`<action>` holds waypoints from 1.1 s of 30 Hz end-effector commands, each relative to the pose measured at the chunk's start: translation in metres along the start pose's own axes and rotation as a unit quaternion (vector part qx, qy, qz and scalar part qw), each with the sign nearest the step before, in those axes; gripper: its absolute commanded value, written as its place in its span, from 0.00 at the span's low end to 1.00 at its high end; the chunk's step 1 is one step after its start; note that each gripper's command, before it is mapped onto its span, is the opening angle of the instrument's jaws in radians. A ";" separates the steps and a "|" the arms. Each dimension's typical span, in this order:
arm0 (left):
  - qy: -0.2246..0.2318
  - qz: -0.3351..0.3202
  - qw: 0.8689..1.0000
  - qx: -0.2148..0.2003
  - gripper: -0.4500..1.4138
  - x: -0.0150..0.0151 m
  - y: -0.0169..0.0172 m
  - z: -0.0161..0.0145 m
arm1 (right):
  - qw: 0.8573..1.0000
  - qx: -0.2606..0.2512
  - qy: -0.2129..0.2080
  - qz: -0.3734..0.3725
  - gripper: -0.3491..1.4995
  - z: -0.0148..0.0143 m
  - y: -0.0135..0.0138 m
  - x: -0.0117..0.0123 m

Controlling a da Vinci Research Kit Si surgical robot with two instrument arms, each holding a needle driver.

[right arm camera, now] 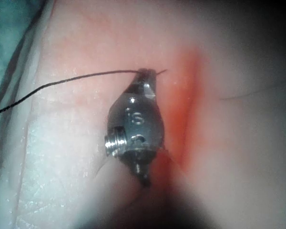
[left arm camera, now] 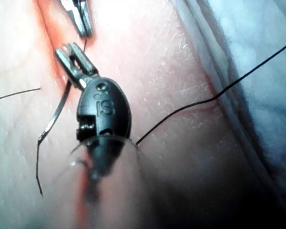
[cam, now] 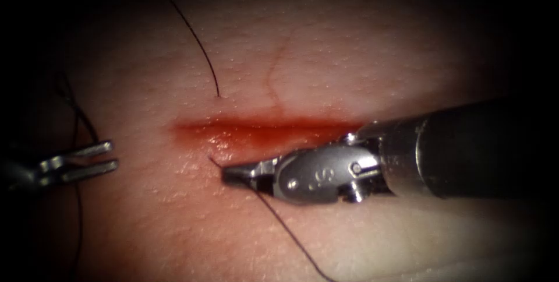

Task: Wound Closure
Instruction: Use the right gripper to pull the suture through until a short suture tail remains

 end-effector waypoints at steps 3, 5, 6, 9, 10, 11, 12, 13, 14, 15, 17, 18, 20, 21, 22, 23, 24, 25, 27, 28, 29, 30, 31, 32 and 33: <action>0.000 0.001 1.000 0.000 0.00 -0.0005 0.0002 0.0007 | 1.000 0.008 -0.001 -0.003 0.00 -0.0018 -0.0025 0.0005; 0.000 0.001 1.000 0.001 0.00 -0.0005 0.0002 0.0008 | 1.000 0.014 0.003 -0.004 0.00 -0.0033 -0.0043 0.0013; 0.000 0.001 1.000 0.001 0.00 -0.0005 0.0002 0.0008 | 1.000 0.015 0.004 -0.002 0.00 -0.0037 -0.0049 0.0017; 0.000 0.001 1.000 0.001 0.00 -0.0005 0.0002 0.0008 | 1.000 0.020 0.005 -0.002 0.00 -0.0045 -0.0061 0.0026; 0.000 0.001 1.000 0.001 0.00 -0.0005 0.0003 0.0008 | 1.000 0.021 0.009 -0.001 0.00 -0.0048 -0.0066 0.0032; 0.000 0.001 1.000 0.001 0.00 -0.0005 0.0003 0.0008 | 1.000 0.022 0.013 -0.001 0.00 -0.0050 -0.0069 0.0035; 0.000 0.001 1.000 0.001 0.00 -0.0005 0.0003 0.0008 | 1.000 0.023 0.016 -0.001 0.00 -0.0051 -0.0071 0.0038; 0.000 0.001 1.000 0.001 0.00 -0.0005 0.0003 0.0008 | 1.000 0.024 0.017 0.002 0.00 -0.0052 -0.0073 0.0040; 0.000 0.001 1.000 0.001 0.00 -0.0005 0.0003 0.0008 | 1.000 0.025 0.018 0.002 0.00 -0.0053 -0.0075 0.0042; 0.000 0.001 1.000 0.001 0.00 -0.0005 0.0003 0.0008 | 0.999 0.027 0.019 0.001 0.00 -0.0054 -0.0078 0.0045; 0.000 0.001 1.000 0.001 0.00 -0.0005 0.0003 0.0008 | 0.999 0.032 0.023 0.002 0.00 -0.0057 -0.0085 0.0050; 0.000 0.001 1.000 0.001 0.00 -0.0005 0.0003 0.0008 | 0.999 0.035 0.025 0.004 0.00 -0.0058 -0.0088 0.0052; 0.000 0.001 1.000 0.001 0.00 -0.0005 0.0003 0.0008 | 0.999 0.042 0.030 0.008 0.00 -0.0062 -0.0095 0.0057; 0.000 0.001 1.000 0.001 0.00 -0.0005 0.0003 0.0008 | 0.998 0.045 0.032 0.011 0.00 -0.0063 -0.0098 0.0059; 0.000 0.001 1.000 0.001 0.00 -0.0005 0.0003 0.0008 | 0.998 0.049 0.034 0.015 0.00 -0.0067 -0.0104 0.0063; 0.000 0.001 1.000 0.001 0.00 -0.0005 0.0003 0.0008 | 0.998 0.053 0.037 0.022 0.00 -0.0069 -0.0108 0.0066; 0.000 0.001 1.000 0.001 0.00 -0.0005 0.0003 0.0008 | 0.997 0.055 0.038 0.024 0.00 -0.0070 -0.0111 0.0068; 0.000 0.001 1.000 0.001 0.00 -0.0005 0.0003 0.0008 | 0.997 0.056 0.038 0.027 0.00 -0.0072 -0.0113 0.0070; 0.000 0.001 1.000 0.001 0.00 -0.0005 0.0003 0.0008 | 0.997 0.058 0.041 0.030 0.00 -0.0073 -0.0113 0.0071; 0.000 0.001 1.000 0.001 0.00 -0.0005 0.0003 0.0008 | 0.996 0.059 0.038 0.055 0.25 -0.0073 -0.0109 0.0070; 0.000 0.001 1.000 0.001 0.00 -0.0005 0.0003 0.0008 | 0.996 0.058 0.037 0.059 0.42 -0.0073 -0.0106 0.0068; 0.000 0.001 1.000 0.001 0.00 -0.0005 0.0003 0.0008 | 0.996 0.056 0.037 0.061 0.54 -0.0072 -0.0102 0.0067; 0.000 0.001 1.000 0.001 0.00 -0.0005 0.0003 0.0008 | 0.996 0.055 0.036 0.063 0.67 -0.0071 -0.0096 0.0064; 0.000 0.001 1.000 0.001 0.00 -0.0005 0.0003 0.0008 | 0.996 0.052 0.041 0.066 0.73 -0.0070 -0.0083 0.0059; 0.000 0.001 1.000 0.001 0.00 -0.0005 0.0003 0.0008 | 0.996 0.050 0.043 0.067 0.74 -0.0069 -0.0075 0.0056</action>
